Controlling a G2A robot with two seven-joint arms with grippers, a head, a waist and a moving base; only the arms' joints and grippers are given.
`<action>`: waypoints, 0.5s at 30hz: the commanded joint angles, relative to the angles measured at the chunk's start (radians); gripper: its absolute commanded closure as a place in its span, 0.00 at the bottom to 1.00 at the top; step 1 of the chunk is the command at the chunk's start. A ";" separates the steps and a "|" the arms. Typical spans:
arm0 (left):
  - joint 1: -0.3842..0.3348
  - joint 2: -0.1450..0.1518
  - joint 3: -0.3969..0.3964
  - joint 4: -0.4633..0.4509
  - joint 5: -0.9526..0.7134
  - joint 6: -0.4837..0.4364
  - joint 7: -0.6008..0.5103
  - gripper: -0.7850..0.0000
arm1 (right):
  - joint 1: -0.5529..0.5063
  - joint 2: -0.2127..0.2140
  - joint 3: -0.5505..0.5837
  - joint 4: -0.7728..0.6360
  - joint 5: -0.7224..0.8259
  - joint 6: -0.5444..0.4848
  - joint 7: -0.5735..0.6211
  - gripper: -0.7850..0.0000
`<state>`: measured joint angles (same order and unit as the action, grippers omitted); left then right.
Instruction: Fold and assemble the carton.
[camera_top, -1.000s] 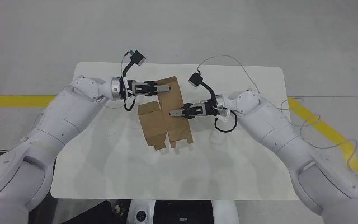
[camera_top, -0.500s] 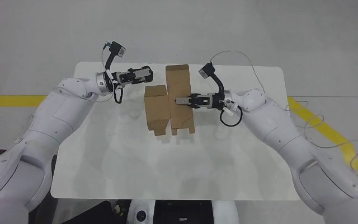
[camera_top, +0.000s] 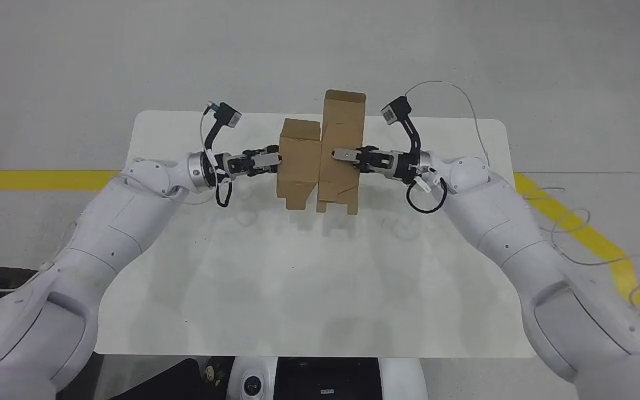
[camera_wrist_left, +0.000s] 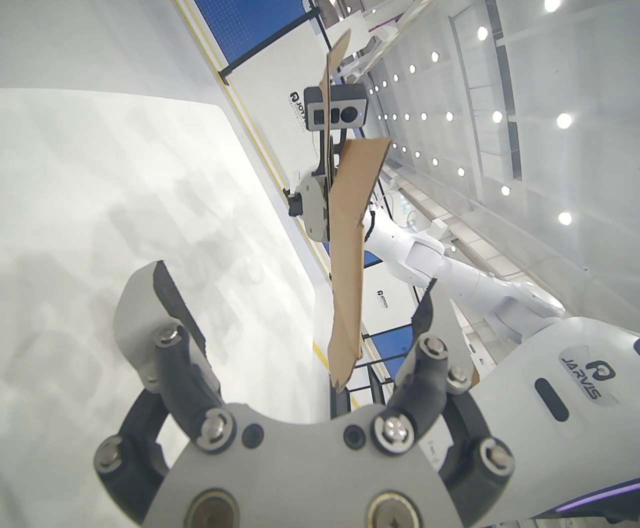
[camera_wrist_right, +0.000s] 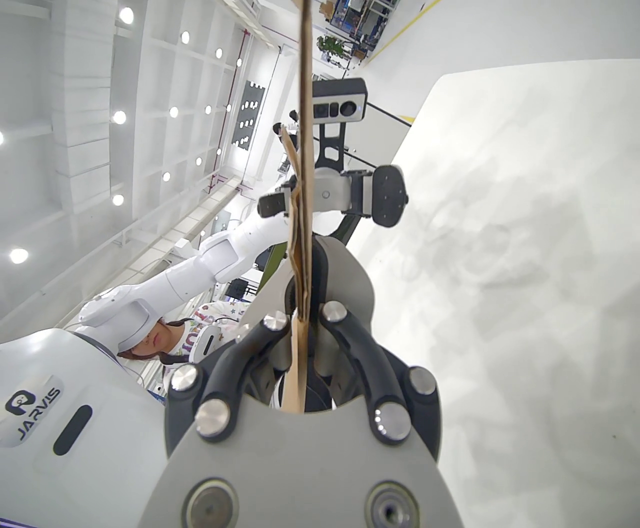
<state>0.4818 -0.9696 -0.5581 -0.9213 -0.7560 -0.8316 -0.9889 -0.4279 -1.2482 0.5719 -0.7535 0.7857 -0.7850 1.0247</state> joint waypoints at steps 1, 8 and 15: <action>0.010 -0.001 0.001 -0.020 0.009 -0.003 0.004 0.00 | 0.000 -0.004 0.006 0.008 -0.015 0.006 -0.013 1.00; 0.043 -0.004 -0.004 -0.068 0.003 0.014 -0.014 0.00 | -0.009 -0.014 0.031 0.018 -0.062 -0.009 -0.044 1.00; 0.066 -0.007 -0.016 -0.092 -0.013 0.041 -0.041 1.00 | -0.017 -0.021 0.057 0.021 -0.096 -0.009 -0.057 1.00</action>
<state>0.5450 -0.9759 -0.5728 -1.0123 -0.7692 -0.7947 -1.0257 -0.4444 -1.2681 0.6250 -0.7327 0.6932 -0.7947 0.9679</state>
